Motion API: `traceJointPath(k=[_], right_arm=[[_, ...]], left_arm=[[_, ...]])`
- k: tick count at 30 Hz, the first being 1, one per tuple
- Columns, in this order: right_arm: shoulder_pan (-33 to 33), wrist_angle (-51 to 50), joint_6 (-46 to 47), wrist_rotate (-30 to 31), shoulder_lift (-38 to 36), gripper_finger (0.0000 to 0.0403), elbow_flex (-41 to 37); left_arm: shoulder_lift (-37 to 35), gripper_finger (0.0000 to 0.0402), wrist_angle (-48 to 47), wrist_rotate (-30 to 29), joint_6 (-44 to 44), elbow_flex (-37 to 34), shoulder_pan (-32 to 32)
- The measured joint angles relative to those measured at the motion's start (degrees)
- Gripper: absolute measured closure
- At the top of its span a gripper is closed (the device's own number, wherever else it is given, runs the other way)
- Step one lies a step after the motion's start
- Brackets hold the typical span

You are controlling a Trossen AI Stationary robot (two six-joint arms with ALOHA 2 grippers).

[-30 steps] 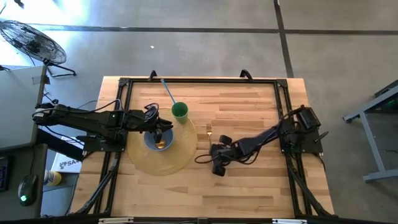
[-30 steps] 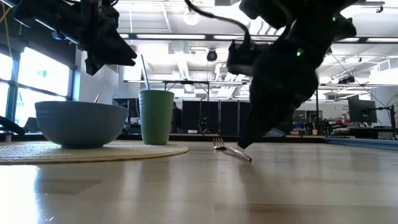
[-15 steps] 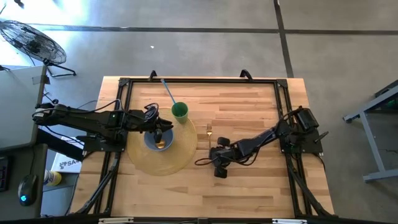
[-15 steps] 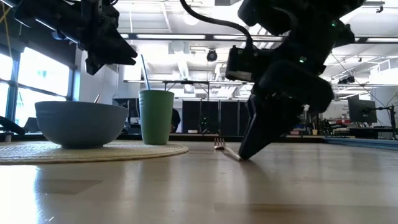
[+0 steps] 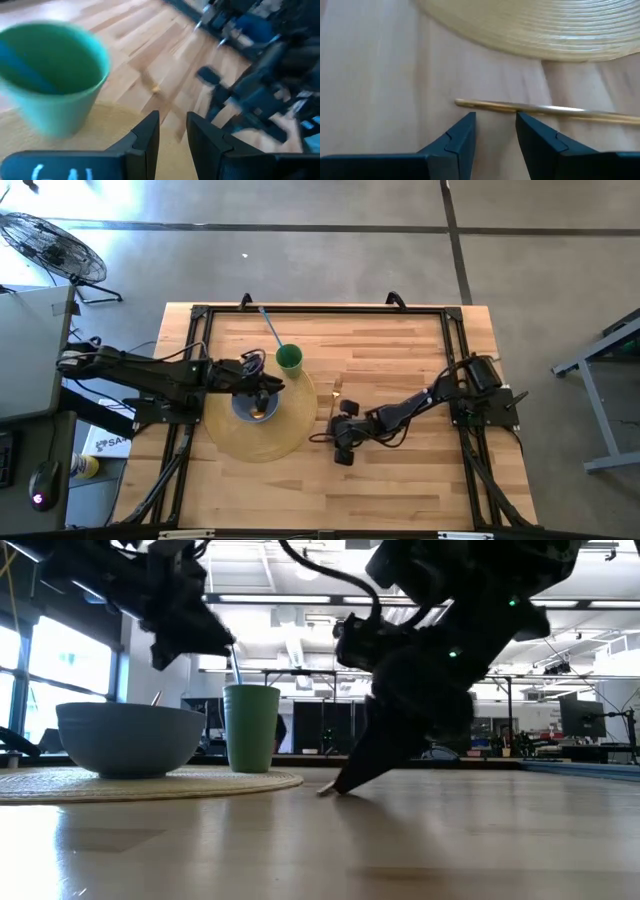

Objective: Pick & Place Utensil
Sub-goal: Put the gold fork into the blue bowl on the brown mat

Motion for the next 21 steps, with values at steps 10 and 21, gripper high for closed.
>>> traceJointPath(k=[10,21], right_arm=[[2.3,-7.3,-0.1,10.1,-7.9,0.0269,0.0],[8.9,-33.4,10.7,26.5,-25.5,0.0269,0.0]], left_arm=[[10.7,0.0305,3.5,-4.1,1.2,7.5,-7.8],[27.7,0.0305,2.4,-15.3,-5.5,19.6,-17.3]])
